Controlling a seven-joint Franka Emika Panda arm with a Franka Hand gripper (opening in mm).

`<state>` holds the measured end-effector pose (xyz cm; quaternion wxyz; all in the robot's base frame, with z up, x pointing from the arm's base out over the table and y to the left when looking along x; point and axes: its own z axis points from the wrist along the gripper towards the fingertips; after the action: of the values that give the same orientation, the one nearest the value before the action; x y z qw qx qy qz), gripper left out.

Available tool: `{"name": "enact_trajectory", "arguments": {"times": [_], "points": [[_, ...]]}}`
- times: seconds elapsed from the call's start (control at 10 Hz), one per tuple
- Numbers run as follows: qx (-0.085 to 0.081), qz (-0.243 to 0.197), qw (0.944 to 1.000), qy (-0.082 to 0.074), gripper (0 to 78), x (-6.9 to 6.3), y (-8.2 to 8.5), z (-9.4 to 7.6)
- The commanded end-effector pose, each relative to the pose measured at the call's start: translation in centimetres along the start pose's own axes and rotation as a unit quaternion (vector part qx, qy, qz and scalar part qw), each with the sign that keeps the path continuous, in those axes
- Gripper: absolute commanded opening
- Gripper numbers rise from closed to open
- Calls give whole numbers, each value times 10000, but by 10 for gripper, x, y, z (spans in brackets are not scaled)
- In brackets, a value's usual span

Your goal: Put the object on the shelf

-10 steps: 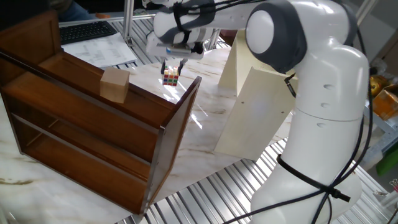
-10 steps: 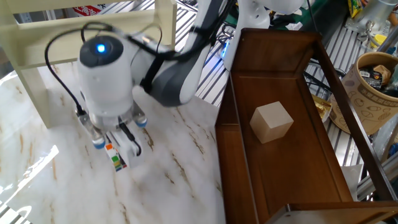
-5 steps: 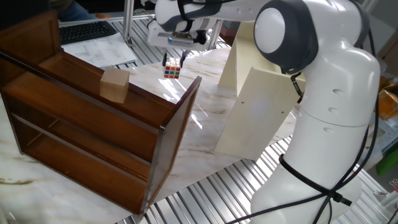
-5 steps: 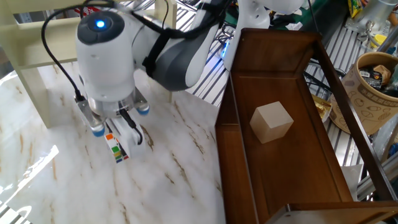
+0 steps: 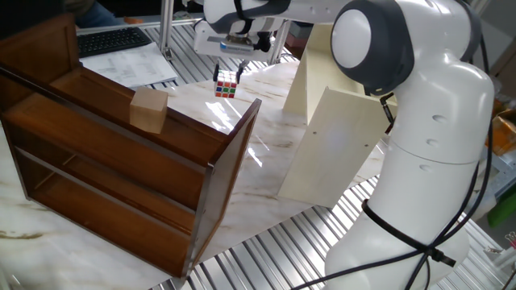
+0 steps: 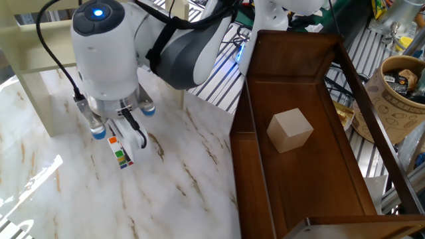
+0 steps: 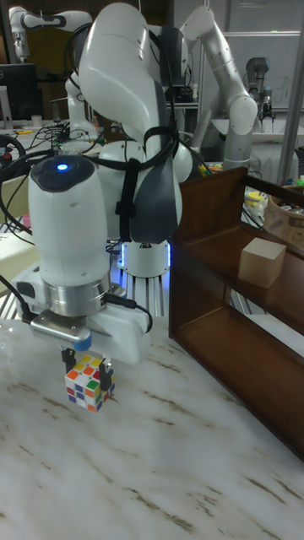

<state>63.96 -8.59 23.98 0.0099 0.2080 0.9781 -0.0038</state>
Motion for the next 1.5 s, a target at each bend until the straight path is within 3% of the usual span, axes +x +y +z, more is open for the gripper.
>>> {"name": "enact_trajectory", "arguments": {"times": [0.1, 0.5, 0.8, 1.2, 1.3, 1.5], "points": [[-13, 196, 9998, -35, 14, -1, 0, -2], [-71, 389, 9988, -296, 14, -1, 0, -2], [-15, 459, 9983, -358, 14, -1, 0, -2], [-11, 582, 9979, -299, 14, -1, 0, -2], [30, 552, 9983, -208, 14, -1, -1, -7], [69, 586, 9980, -206, 14, 1, -6, -29]]}}
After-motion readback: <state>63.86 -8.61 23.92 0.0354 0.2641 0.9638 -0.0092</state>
